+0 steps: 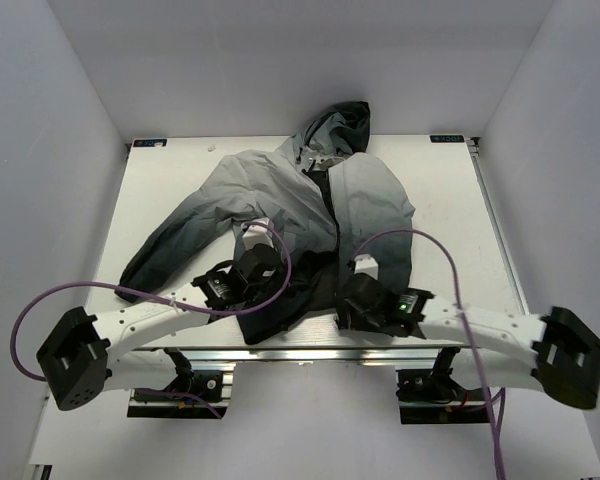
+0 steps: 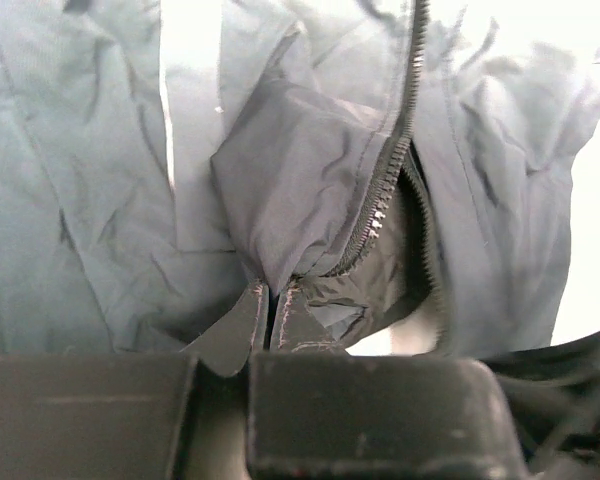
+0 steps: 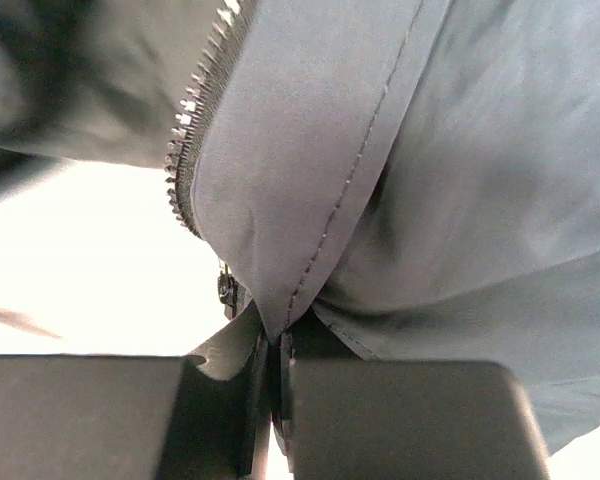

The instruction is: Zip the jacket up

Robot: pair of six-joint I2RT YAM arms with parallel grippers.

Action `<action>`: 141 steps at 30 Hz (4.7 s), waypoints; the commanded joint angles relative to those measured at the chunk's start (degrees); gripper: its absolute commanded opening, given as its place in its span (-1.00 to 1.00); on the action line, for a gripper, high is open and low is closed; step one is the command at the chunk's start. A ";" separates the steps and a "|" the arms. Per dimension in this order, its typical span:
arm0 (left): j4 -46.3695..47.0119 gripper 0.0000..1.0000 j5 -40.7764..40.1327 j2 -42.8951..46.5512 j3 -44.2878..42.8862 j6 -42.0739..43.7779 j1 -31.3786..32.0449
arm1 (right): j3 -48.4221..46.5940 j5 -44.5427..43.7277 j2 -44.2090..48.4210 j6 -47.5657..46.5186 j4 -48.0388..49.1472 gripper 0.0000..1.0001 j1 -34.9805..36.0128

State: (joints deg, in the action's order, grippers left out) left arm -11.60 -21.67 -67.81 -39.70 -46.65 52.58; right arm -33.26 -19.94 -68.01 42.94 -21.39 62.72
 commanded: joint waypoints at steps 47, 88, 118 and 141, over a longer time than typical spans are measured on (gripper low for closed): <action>22.50 -1.00 21.58 0.66 -8.64 13.34 -0.55 | 7.24 -6.60 19.05 -20.35 66.48 -1.00 -15.52; 29.52 -1.00 17.36 3.21 -7.14 6.22 -0.63 | 11.37 7.03 24.50 -8.75 57.16 -1.00 -16.14; 30.93 -1.00 17.98 3.12 -5.82 5.43 -0.63 | 12.16 6.14 25.21 -6.11 59.27 -1.00 -16.22; 31.11 -1.00 18.68 2.77 -6.00 5.35 -0.63 | 12.69 5.53 23.62 -4.36 63.31 -1.00 -16.22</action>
State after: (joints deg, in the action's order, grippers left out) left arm 17.12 -4.82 -66.48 -45.45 -40.97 52.18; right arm -20.71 -13.39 -44.14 37.41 35.51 46.83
